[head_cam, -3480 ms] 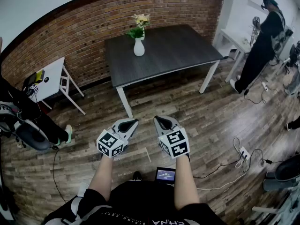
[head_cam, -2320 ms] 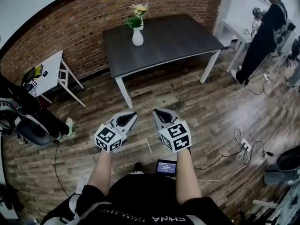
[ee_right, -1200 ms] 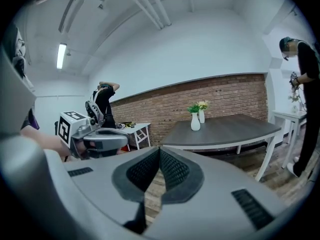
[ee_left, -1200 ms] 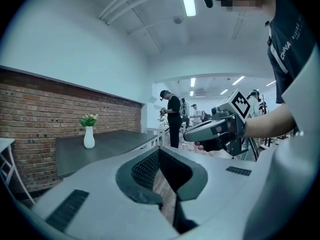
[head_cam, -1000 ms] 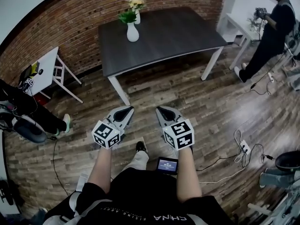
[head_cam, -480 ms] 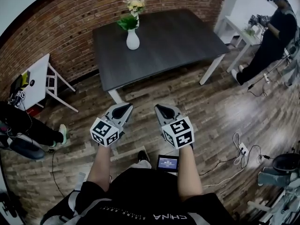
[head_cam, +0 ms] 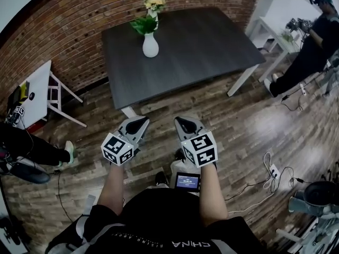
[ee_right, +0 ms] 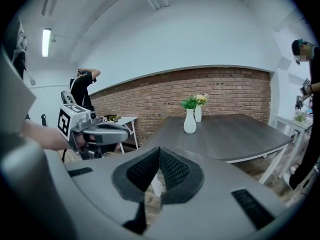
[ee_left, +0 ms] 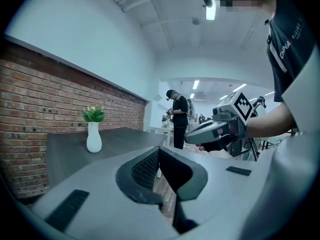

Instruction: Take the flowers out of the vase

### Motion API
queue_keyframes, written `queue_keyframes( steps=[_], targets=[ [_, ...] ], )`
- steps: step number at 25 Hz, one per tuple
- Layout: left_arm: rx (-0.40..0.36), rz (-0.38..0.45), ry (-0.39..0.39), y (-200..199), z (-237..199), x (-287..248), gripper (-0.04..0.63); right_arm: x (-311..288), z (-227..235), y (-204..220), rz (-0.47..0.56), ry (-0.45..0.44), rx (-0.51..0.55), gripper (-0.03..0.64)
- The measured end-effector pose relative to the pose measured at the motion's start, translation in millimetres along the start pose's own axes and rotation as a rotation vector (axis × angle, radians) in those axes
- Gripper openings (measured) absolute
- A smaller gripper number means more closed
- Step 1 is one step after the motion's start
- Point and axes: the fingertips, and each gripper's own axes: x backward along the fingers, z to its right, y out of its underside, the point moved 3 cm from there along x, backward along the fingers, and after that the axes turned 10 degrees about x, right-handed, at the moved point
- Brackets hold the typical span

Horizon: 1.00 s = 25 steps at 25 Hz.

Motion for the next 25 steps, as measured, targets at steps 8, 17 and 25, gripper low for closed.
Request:
queue_keyframes(
  steps=[8,17,25],
  targets=[
    [-0.030,0.000,-0.030,-38,-46,-74,0.003,-55,78,-30,0.042,-0.074,0.037,0.006],
    [-0.019,0.011,-0.075,-63,-77,-143,0.003,-99,159,-43,0.055,-0.146,0.039,0.006],
    [0.008,-0.007,-0.126,-65,-127,-161,0.003,-147,180,-51,0.046,-0.187,0.034,0.006]
  ],
)
